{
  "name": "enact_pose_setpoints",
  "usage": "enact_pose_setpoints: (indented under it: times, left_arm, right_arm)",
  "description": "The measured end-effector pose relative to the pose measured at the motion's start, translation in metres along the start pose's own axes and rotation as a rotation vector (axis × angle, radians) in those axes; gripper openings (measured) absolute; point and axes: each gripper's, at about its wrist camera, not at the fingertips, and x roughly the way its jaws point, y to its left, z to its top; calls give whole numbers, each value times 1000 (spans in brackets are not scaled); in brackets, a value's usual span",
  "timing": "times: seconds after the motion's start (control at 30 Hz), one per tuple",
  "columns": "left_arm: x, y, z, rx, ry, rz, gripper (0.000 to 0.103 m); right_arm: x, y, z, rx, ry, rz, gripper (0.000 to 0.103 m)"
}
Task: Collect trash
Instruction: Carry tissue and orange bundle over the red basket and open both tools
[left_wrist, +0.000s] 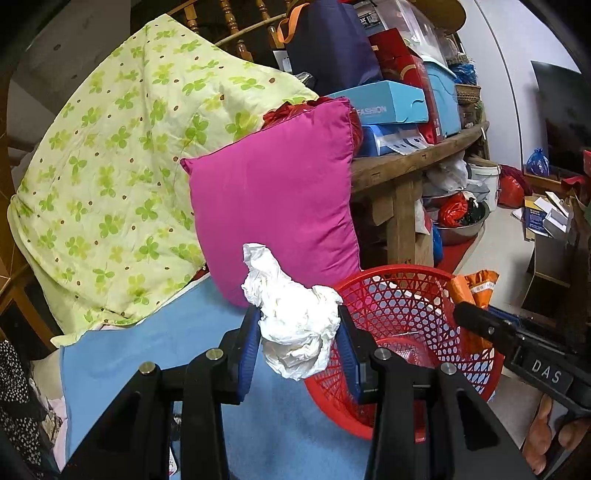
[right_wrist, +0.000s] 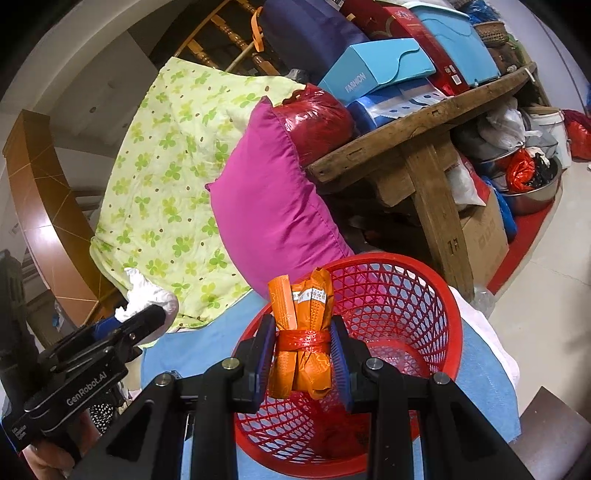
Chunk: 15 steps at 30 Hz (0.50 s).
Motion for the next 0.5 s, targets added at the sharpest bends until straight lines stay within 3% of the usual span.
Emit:
enact_pose_setpoints:
  times: [0.5]
  left_arm:
    - [25,-12,6,19,15,-13,43]
  right_arm:
    - [9,-9,0,31,23,-20,32]
